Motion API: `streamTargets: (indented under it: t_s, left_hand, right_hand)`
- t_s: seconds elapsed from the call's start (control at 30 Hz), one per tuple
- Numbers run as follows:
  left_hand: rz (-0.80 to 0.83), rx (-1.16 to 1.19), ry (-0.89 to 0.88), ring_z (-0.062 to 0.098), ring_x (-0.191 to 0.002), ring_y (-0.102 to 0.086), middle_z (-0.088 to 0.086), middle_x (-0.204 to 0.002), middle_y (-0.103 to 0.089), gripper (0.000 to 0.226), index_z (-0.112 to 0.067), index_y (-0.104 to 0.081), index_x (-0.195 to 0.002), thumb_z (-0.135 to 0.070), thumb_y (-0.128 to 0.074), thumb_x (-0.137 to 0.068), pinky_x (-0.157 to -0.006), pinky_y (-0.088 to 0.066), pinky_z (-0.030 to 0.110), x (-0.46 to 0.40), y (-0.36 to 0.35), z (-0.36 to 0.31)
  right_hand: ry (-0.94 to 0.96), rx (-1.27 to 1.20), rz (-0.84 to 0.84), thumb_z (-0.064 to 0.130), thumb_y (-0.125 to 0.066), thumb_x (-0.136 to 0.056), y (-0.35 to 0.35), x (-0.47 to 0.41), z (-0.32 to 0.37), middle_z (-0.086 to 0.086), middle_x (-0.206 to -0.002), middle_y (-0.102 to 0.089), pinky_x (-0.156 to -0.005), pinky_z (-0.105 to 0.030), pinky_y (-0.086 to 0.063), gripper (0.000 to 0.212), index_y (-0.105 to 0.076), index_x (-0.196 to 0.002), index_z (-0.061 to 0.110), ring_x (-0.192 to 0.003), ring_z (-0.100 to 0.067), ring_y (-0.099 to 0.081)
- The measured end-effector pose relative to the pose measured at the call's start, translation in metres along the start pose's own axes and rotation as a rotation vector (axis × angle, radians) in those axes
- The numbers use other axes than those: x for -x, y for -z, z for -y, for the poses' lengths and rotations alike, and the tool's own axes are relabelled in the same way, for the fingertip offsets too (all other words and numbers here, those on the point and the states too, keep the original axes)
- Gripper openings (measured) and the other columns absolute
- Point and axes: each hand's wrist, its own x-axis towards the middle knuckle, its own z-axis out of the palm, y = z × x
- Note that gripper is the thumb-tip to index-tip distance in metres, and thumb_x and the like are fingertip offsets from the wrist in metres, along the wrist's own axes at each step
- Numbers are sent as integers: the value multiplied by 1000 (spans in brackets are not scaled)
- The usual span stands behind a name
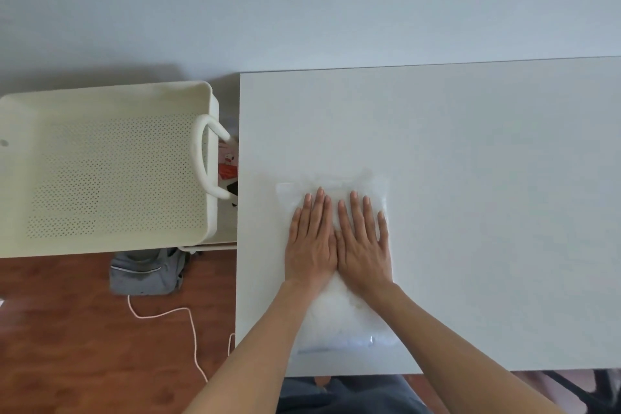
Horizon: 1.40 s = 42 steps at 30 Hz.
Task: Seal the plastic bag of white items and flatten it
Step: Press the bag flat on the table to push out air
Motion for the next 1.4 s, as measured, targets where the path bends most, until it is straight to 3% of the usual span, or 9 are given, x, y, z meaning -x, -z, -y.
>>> streamTargets:
  t_s: [0.17, 0.27, 0.4, 0.57, 0.73, 1.17, 1.27, 1.33, 1.4]
  left_hand:
    - [6, 42, 5, 24, -158, 3, 8, -171, 2, 59, -10, -8, -163, -26, -25, -109, -129, -7, 42, -3, 8, -3]
    - [-6, -14, -1, 25, -158, -1, 7, -171, -2, 58, -12, -12, -163, -25, -28, -109, -128, -13, 45, 0, 4, 1]
    - [-25, -19, 3, 22, -159, -3, 5, -171, -5, 59, -14, -14, -163, -24, -33, -108, -127, -16, 44, 1, -1, 8]
    - [-39, -3, 93, 17, -159, 4, 1, -173, 2, 64, -23, -8, -164, -42, -28, -106, -128, -13, 42, 3, 1, 16]
    - [-34, -37, 123, 17, -159, 4, 2, -173, 5, 74, -22, -4, -164, -58, -29, -104, -128, -10, 40, 9, 5, 34]
    - [111, -103, 127, 22, -157, 17, 6, -167, 28, 74, -19, 13, -162, -56, -16, -105, -128, 2, 39, 27, 39, 32]
    - [62, -27, 138, 22, -158, 12, 5, -170, 19, 69, -21, 3, -163, -51, -23, -107, -129, -1, 39, 46, 44, 12]
    - [66, 45, 222, 24, -159, 4, 5, -172, 11, 67, -24, -3, -164, -53, -23, -106, -129, -4, 39, 65, 43, 1]
    - [62, 74, 348, 29, -155, -14, 9, -171, -6, 66, -25, -11, -163, -55, -23, -105, -126, -17, 41, 86, 39, -8]
  right_hand:
    - [-4, -96, -15, 30, -23, -110, 9, -4, 7, -9, -173, -9, -128, -46, -7, 58, -19, -164, 10, -160, -28, -7]
    - [46, -138, -3, 26, -38, -109, 2, -5, 10, -8, -174, -5, -128, -46, -9, 61, -16, -165, 12, -161, -27, -5]
    - [44, -57, 2, 37, -22, -108, -4, -7, 9, -5, -174, -5, -128, -48, -12, 62, -13, -166, 15, -161, -26, -5]
    - [27, -68, 32, 45, -18, -109, 0, -10, -9, 1, -175, 1, -129, -43, -4, 62, -8, -166, 24, -161, -22, 1]
    - [-3, -73, 3, 46, -23, -107, 4, -10, -30, -2, -174, -6, -129, -40, -10, 64, -15, -165, 21, -161, -21, -7]
    - [-14, -52, 194, 55, -10, -106, 28, 13, -84, 0, -168, 31, -130, -38, 8, 73, 20, -162, 19, -158, -21, 22]
    - [-18, -128, 166, 55, -17, -107, 38, 31, -80, -3, -172, 22, -130, -38, 3, 74, 13, -164, 19, -160, -22, 15]
    - [-33, -166, 135, 53, -24, -108, 44, 46, -75, -11, -174, -1, -129, -39, -12, 72, -3, -166, 18, -161, -27, -6]
    - [-43, -149, 97, 54, -31, -107, 46, 60, -72, -13, -162, -31, -119, -42, -30, 69, -19, -165, 18, -147, -31, -33]
